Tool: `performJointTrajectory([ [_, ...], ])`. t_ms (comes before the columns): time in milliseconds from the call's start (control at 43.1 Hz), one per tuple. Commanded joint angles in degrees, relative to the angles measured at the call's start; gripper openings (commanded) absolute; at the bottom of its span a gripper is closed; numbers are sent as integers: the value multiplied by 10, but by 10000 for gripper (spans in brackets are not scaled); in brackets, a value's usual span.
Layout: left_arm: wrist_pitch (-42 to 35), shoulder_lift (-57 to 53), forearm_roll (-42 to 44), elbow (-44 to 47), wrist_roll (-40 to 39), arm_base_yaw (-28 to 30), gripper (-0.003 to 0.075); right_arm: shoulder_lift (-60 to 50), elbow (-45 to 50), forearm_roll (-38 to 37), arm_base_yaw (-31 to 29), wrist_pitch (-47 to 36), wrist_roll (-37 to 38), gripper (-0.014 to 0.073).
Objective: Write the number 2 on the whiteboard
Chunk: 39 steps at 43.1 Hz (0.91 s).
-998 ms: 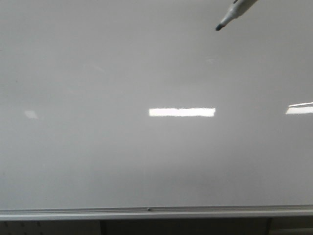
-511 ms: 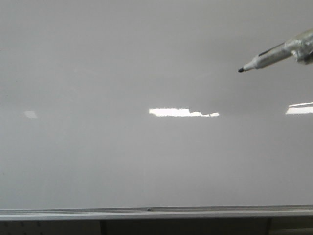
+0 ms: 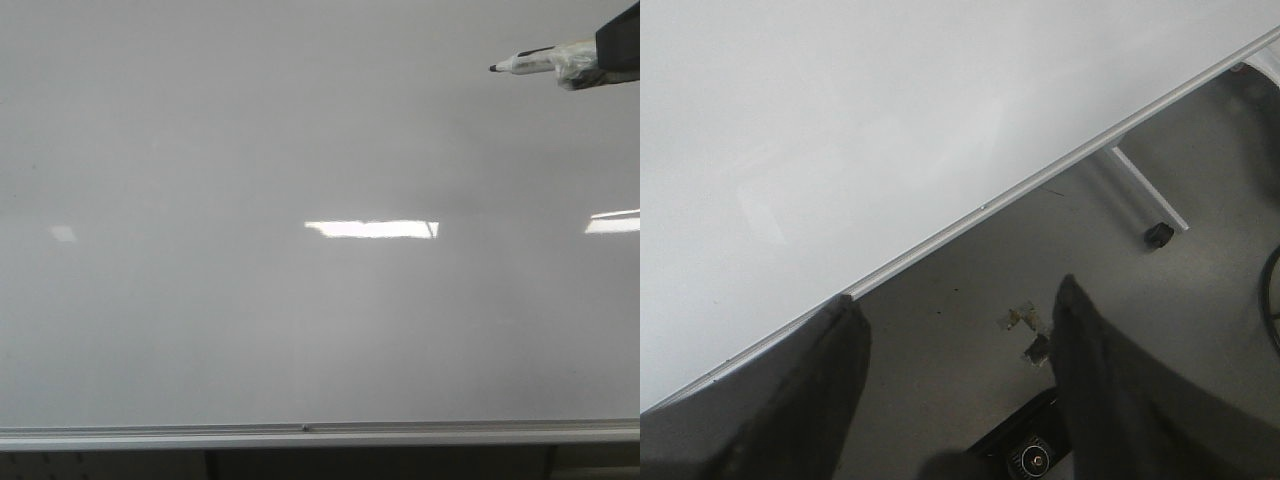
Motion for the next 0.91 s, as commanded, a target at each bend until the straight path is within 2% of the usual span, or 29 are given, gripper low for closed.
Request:
performJointTrajectory([
  [0, -28, -2, -24, -13, 1, 1, 386, 29, -14, -9, 1, -97, -1, 38],
  [116, -28, -2, -24, -13, 1, 1, 386, 61, -18, -18, 1, -136, 0, 36],
  [395, -28, -2, -24, -13, 1, 1, 386, 119, -42, -69, 2, -172, 0, 36],
  [882, -29, -2, -24, -13, 1, 1, 386, 201, -95, -72, 1, -196, 0, 36],
])
